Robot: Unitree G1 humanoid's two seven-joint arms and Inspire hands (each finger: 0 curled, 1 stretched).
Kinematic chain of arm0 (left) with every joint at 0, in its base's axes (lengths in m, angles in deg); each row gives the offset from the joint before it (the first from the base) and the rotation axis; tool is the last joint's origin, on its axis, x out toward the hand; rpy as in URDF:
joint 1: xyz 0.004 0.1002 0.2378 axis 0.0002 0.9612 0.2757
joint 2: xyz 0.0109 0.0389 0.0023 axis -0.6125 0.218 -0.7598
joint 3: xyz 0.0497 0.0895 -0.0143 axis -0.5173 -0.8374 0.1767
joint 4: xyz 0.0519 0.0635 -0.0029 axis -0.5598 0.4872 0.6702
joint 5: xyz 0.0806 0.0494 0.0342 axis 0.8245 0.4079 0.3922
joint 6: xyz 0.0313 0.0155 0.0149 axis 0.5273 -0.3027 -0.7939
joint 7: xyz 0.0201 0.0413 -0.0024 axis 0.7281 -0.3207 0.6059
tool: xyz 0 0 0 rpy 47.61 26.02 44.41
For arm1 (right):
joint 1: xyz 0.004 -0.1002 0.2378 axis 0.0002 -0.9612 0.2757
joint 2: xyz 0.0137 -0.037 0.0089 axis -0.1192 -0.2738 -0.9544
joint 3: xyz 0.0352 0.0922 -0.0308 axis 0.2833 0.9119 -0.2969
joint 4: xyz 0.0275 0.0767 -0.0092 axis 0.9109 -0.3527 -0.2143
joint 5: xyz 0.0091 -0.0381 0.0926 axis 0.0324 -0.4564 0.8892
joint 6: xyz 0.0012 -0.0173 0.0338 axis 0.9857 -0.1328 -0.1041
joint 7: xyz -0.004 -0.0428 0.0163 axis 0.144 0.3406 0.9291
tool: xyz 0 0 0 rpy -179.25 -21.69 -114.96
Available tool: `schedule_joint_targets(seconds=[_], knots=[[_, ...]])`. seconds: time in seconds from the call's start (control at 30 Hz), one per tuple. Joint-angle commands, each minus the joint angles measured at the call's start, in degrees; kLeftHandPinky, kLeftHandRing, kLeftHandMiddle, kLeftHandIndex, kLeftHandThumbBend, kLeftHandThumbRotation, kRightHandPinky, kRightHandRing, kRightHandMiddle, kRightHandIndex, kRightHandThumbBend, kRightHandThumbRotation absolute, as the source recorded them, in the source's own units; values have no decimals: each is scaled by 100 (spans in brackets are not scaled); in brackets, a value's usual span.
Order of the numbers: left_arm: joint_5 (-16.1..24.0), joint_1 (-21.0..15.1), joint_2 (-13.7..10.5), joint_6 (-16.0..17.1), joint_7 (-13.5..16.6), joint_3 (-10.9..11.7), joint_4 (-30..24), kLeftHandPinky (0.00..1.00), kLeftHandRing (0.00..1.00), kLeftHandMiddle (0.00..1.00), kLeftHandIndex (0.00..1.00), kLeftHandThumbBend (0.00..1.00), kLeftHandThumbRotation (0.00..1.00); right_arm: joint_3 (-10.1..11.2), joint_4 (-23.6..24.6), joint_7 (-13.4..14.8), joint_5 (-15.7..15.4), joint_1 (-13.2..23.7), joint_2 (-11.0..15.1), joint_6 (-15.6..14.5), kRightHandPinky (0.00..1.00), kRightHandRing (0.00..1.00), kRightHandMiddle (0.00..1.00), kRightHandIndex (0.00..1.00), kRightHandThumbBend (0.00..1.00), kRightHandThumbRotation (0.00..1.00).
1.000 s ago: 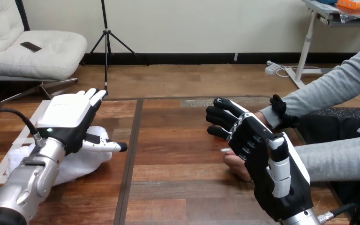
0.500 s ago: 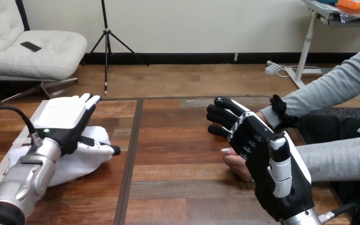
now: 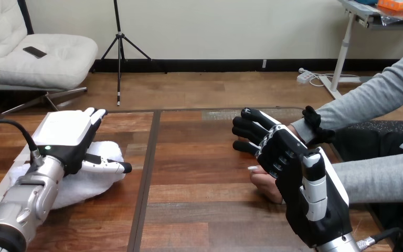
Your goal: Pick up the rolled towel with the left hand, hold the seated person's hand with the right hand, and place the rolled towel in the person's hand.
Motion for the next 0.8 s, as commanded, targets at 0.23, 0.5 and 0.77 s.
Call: schedule_joint_targets(seconds=[0.23,0.5,0.77], knots=[[-101,-530,-102,-78,12,-97,114,92,95,97,95,100,78,87,144,29,22,254,3,119,82,86,84,84,89,100],[-133,-520,-114,-68,-20,-115,160,93,95,97,95,100,79,87,145,-2,62,256,11,112,82,85,84,84,89,100],[-169,-504,-134,-51,-56,-120,124,92,94,96,94,100,80,83,167,5,46,251,17,107,82,85,84,84,89,100]])
